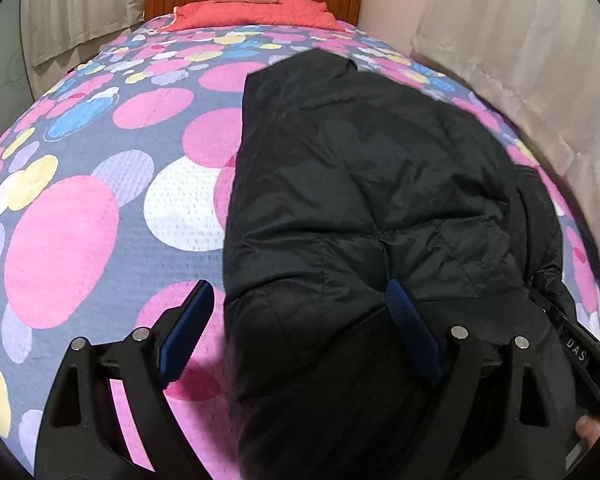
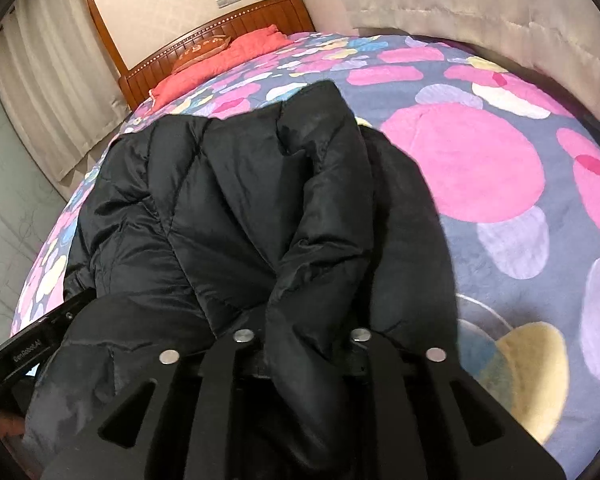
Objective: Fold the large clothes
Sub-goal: 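Lift the held edge and fold it over the jacket body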
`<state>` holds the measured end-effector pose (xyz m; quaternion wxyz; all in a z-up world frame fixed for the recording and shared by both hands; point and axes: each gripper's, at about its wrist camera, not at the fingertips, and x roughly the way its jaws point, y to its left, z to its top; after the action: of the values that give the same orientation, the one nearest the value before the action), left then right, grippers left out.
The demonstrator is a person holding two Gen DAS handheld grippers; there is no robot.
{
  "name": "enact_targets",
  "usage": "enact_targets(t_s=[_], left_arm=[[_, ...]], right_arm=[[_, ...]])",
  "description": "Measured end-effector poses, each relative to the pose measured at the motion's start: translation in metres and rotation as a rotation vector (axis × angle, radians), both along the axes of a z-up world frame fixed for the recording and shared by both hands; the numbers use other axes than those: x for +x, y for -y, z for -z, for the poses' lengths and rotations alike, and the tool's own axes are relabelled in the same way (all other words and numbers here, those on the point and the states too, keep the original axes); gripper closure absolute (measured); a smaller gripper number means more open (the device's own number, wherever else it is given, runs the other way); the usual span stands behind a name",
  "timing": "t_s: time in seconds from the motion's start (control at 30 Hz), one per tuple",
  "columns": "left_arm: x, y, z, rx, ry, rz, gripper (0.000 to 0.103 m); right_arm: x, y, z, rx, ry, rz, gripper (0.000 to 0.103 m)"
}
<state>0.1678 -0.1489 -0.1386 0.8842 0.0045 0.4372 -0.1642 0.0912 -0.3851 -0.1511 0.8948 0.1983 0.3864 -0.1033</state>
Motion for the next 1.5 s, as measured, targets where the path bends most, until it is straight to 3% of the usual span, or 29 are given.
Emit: enact_targets(t_s=[0.17,0.3,0.4,0.5,0.63,0.87,1.0,1.3,1.5], left_arm=[[-0.008,-0.026,-0.028,-0.049,0.001,-0.055,0.015],[0.002,-0.043,-0.052,-0.102,0.03,-0.119,0.015],[0.017,-0.04,-0.059,-0.105,0.021,-0.139,0.015],[0.025,-0.026,-0.056,-0.106,0.015,-0.13,0.015],[0.03,-0.001,-0.025,-0.055,-0.049,-0.096,0.015],[0.038,0.004,0.009,-0.091,-0.079,-0.131,0.009],[0.037,0.012,0.018,-0.028,-0.041,-0.13,0.008],[0.045,0.008,0.038,-0.066,-0.052,-0.141,0.006],[0.041,0.006,0.033,-0.072,-0.032,-0.144,0.006]], right_arm=[[-0.024,-0.001,-0.043,-0.063,-0.017,0.041,0.065],[-0.026,-0.003,-0.09,-0.128,0.057,0.048,0.064],[-0.004,-0.011,-0.101,-0.131,0.087,-0.022,0.064],[0.023,-0.016,-0.086,-0.127,0.069,-0.081,0.064],[0.046,-0.006,-0.037,-0.111,-0.041,-0.067,0.064],[0.036,-0.004,0.005,-0.089,0.015,-0.054,0.061],[0.04,-0.012,0.012,-0.133,0.021,-0.042,0.061],[0.039,-0.012,0.02,-0.153,0.057,-0.021,0.061],[0.035,-0.015,0.016,-0.162,0.068,-0.015,0.06]])
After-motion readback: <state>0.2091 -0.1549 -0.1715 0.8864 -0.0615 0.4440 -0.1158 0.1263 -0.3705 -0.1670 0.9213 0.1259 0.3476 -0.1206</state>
